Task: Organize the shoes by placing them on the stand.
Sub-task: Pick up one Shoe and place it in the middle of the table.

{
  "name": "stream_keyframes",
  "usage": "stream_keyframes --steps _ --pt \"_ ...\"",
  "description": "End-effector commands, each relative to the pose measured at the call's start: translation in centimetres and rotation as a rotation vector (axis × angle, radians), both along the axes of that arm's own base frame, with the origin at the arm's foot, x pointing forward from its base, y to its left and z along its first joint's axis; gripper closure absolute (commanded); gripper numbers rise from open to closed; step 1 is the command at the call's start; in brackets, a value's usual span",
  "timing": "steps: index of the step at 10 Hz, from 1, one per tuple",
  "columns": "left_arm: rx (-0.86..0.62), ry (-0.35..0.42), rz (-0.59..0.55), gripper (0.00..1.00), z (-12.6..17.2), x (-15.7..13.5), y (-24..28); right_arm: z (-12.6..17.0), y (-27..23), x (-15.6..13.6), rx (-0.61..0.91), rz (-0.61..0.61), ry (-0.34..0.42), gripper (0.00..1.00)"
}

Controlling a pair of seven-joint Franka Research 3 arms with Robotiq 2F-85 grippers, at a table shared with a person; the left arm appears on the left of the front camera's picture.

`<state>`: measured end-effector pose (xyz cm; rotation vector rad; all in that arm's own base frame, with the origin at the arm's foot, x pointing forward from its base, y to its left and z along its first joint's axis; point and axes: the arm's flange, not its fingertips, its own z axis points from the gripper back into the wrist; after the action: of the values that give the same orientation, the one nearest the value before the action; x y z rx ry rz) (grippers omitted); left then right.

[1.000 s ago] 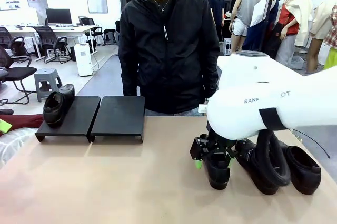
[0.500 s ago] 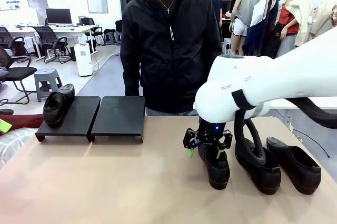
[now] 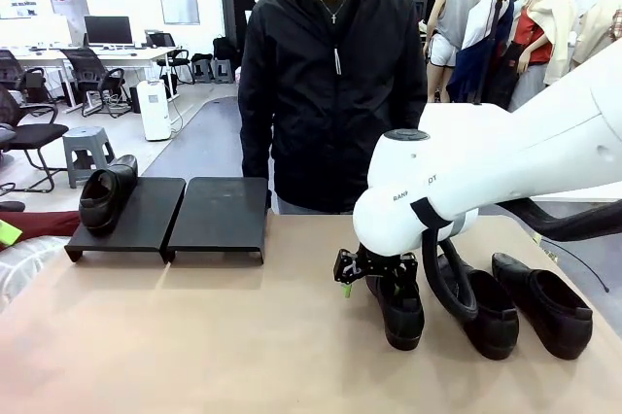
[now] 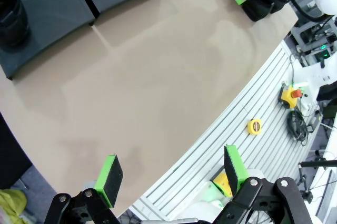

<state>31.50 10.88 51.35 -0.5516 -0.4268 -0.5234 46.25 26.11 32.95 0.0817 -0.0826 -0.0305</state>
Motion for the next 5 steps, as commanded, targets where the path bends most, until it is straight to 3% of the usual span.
stream_keyframes --steps 1,2,5 --pt "0.003 -0.009 -0.020 0.00 -0.08 -0.13 0.34 0.61 0.49 0.08 0.003 -0.058 -0.063 0.53" --pt "0.003 -0.009 -0.020 0.00 -0.08 -0.13 0.34 0.86 0.21 -0.10 0.013 -0.062 -0.059 1.00" --pt "0.003 -0.009 -0.020 0.00 -0.08 -0.13 0.34 1.04 -0.04 -0.28 0.027 -0.037 -0.037 1.00"
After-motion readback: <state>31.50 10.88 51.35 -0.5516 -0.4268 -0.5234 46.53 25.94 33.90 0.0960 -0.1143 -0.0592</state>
